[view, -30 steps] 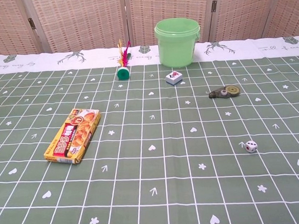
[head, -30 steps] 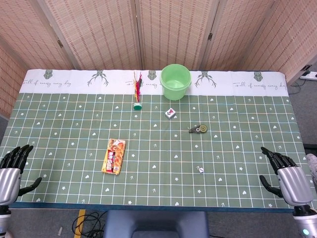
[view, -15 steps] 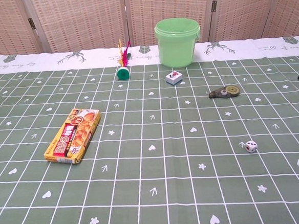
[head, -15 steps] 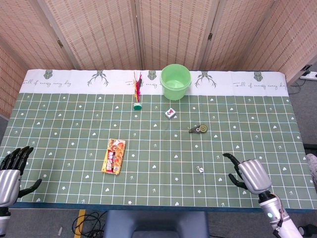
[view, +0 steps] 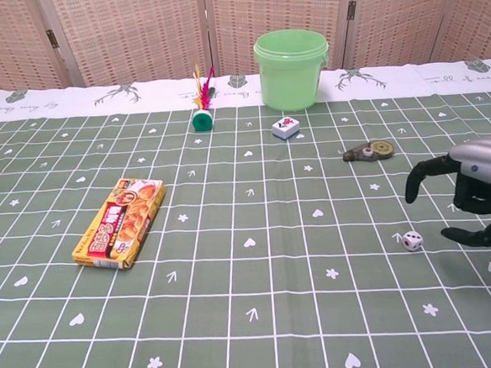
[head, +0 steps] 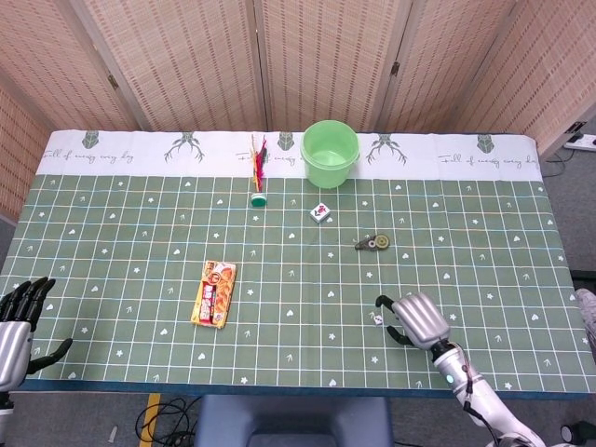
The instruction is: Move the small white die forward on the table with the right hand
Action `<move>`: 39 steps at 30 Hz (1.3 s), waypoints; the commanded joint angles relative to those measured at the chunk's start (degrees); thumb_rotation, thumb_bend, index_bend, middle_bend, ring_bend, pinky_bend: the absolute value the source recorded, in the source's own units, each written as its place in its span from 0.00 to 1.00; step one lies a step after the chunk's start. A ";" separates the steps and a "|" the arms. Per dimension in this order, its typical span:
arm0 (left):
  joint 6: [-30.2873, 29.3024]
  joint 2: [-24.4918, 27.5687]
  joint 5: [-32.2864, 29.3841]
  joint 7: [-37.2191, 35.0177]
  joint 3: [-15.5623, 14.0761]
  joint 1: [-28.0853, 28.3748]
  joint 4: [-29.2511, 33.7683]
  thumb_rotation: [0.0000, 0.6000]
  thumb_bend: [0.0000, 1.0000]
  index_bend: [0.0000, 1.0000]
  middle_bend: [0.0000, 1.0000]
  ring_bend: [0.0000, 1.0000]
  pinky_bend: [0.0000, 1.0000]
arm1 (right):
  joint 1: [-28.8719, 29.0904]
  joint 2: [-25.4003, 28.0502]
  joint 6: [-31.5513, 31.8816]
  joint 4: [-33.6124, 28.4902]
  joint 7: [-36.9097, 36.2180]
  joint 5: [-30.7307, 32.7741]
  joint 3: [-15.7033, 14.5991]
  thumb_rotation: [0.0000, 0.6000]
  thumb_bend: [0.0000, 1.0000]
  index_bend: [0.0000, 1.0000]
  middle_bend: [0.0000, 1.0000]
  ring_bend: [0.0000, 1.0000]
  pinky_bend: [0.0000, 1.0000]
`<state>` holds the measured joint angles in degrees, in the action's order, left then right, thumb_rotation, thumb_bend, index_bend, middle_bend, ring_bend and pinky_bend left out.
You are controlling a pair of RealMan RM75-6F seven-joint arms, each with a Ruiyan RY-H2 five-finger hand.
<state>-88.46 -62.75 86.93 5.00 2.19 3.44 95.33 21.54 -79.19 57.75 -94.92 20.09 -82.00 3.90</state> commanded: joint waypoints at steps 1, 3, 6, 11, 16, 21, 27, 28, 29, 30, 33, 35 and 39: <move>0.02 0.09 -0.05 -0.47 -0.08 -0.12 -0.10 1.00 0.22 0.10 0.11 0.09 0.16 | 1.34 -1.50 -1.52 1.14 1.32 1.51 0.25 1.00 0.25 0.39 1.00 1.00 0.97; -0.04 0.16 -0.22 -0.49 -0.11 -0.28 -0.30 1.00 0.22 0.10 0.11 0.09 0.16 | 2.06 -2.19 -2.29 1.77 1.83 2.38 0.27 1.00 0.24 0.39 1.00 1.00 0.97; -0.13 0.24 -0.31 -0.75 -0.13 -0.44 -0.43 1.00 0.22 0.10 0.11 0.09 0.16 | 2.87 -2.92 -3.04 2.76 2.41 3.64 0.31 1.00 0.24 0.41 1.00 1.00 0.97; -0.19 0.33 -0.49 -0.89 -0.14 -0.65 -0.55 1.00 0.22 0.10 0.11 0.09 0.16 | 3.48 -3.15 -3.28 3.36 2.84 5.07 0.04 1.00 0.24 0.43 1.00 1.00 0.97; -0.14 0.42 -0.47 -0.91 -0.11 -0.67 -0.56 1.00 0.22 0.10 0.11 0.09 0.16 | 4.13 -3.61 -3.69 4.17 2.79 6.03 -0.35 1.00 0.24 0.45 1.00 1.00 0.97; -0.15 0.54 -0.57 -0.87 -0.02 -0.71 -0.56 1.00 0.22 0.10 0.11 0.09 0.16 | 4.85 -4.31 -4.28 5.16 2.97 6.98 -0.66 1.00 0.25 0.48 1.00 1.00 0.97; 0.02 0.51 -0.72 -0.77 0.00 -0.74 -0.53 1.00 0.22 0.10 0.11 0.09 0.16 | 5.48 -4.70 -4.38 5.98 2.77 7.83 -0.90 1.00 0.27 0.52 1.00 1.00 0.97; 0.06 0.52 -0.73 -0.75 -0.01 -0.73 -0.52 1.00 0.22 0.10 0.11 0.09 0.16 | 5.56 -4.74 -4.36 6.07 2.64 7.89 -0.92 1.00 0.27 0.53 1.00 1.00 0.97; 0.05 0.54 -0.72 -0.74 0.02 -0.73 -0.51 1.00 0.22 0.10 0.11 0.09 0.16 | 5.63 -4.78 -4.33 6.16 2.53 7.92 -0.96 1.00 0.27 0.53 1.00 1.00 0.97; 0.02 0.54 -0.75 -0.72 0.08 -0.72 -0.52 1.00 0.22 0.10 0.11 0.09 0.16 | 5.75 -4.84 -4.30 6.29 2.47 7.94 -1.01 1.00 0.28 0.53 1.00 1.00 0.97; -0.03 0.59 -0.79 -0.74 0.11 -0.77 -0.52 1.00 0.22 0.10 0.11 0.09 0.16 | 5.94 -5.03 -4.05 6.49 2.26 7.86 -1.20 1.00 0.28 0.54 1.00 1.00 0.97; -0.01 0.61 -0.78 -0.72 0.09 -0.78 -0.52 1.00 0.22 0.10 0.11 0.09 0.16 | 5.98 -5.12 -3.79 6.59 2.05 7.77 -1.29 1.00 0.29 0.56 1.00 1.00 0.97; 0.05 0.59 -0.80 -0.73 0.03 -0.86 -0.53 1.00 0.22 0.10 0.11 0.09 0.16 | 5.85 -4.60 -2.71 6.19 1.27 7.74 -1.14 1.00 0.30 0.58 1.00 1.00 0.97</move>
<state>-88.40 -62.16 86.13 4.27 2.22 2.58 94.80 27.44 -84.02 54.75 -88.53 21.57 -74.27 2.65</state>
